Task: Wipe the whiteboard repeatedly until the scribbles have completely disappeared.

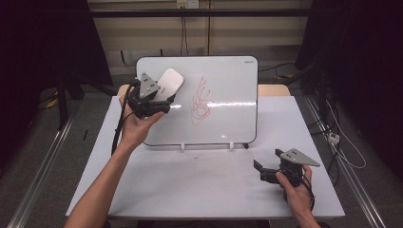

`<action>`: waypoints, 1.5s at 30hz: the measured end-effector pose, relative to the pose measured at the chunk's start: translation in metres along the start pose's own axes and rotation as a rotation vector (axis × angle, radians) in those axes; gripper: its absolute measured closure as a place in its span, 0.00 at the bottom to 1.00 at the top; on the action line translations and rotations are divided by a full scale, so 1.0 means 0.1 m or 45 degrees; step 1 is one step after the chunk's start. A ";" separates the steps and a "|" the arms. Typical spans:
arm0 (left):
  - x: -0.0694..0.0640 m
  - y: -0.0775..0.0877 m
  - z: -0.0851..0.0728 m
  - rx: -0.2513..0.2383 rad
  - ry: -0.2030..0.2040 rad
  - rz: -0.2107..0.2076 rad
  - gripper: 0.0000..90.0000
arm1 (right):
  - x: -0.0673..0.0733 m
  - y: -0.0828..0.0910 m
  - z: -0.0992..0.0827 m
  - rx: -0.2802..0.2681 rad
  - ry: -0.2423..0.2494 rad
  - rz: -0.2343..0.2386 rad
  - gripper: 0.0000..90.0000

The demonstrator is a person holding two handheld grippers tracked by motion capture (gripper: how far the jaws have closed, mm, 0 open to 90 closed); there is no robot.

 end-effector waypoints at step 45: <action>-0.13 -0.74 0.28 0.047 -0.219 0.132 0.35 | -0.01 -0.01 -0.04 0.019 0.011 0.023 0.05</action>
Point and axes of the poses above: each handheld gripper's, and its own axes: y roughly backward along the jaws, z roughly out of its top, x roughly to its left, the point moved 8 cm from there along -y, roughly forward along the jaws, and after that the axes turned 2 degrees about -y, right-handed, at the moved point
